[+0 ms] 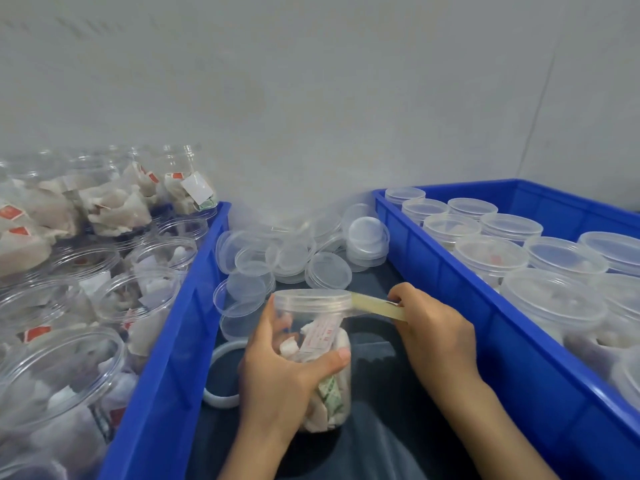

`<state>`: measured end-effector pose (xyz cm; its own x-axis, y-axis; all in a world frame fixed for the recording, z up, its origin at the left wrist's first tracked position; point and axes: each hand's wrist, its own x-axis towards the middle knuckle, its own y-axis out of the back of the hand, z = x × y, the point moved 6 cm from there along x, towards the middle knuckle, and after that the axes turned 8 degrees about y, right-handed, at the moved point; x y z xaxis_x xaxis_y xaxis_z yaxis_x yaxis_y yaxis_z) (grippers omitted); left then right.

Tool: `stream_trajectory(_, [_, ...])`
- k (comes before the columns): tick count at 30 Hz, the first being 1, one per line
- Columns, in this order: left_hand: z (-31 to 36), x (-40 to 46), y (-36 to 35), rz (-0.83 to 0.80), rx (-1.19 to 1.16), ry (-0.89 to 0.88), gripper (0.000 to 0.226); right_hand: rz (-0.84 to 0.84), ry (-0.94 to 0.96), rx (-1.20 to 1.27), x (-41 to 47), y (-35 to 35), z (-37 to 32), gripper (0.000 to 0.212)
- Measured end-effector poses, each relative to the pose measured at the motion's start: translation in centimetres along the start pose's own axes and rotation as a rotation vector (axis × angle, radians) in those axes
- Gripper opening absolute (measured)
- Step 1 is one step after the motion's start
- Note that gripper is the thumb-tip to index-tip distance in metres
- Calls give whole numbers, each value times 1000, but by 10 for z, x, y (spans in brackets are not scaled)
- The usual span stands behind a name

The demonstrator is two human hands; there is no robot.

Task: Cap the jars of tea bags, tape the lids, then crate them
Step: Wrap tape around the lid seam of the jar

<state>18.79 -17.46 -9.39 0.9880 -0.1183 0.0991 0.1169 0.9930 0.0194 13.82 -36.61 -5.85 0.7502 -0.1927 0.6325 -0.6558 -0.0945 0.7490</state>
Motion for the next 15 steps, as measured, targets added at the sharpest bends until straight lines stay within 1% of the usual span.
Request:
stream_trajectory(2, [-1,0,-2,-26,22,11,118,-23,-47,-9,2,0,4,9])
stream_trajectory(4, [-1,-1,-1,26,109,-10,119,13,-57,-47,2,4,7,15])
stream_trajectory(6, [2,-4,5,169,273,-60,120,147,-20,-74,1,15,4,20])
stream_trajectory(8, [9,-8,12,304,419,-103,119,307,64,-102,-1,26,-4,10])
stream_trajectory(10, [12,-9,17,366,457,-104,119,388,107,-107,-2,31,-10,17])
stream_trajectory(11, [13,-10,19,375,444,-106,119,408,111,-109,-2,31,-12,18])
stream_trajectory(12, [14,-10,19,363,411,-115,119,414,114,-117,-2,30,-11,14])
stream_trajectory(13, [13,-9,18,323,358,-122,119,404,102,-120,-2,29,-10,9])
stream_trajectory(15, [11,-7,9,172,212,-116,120,351,39,-104,-1,25,-3,20])
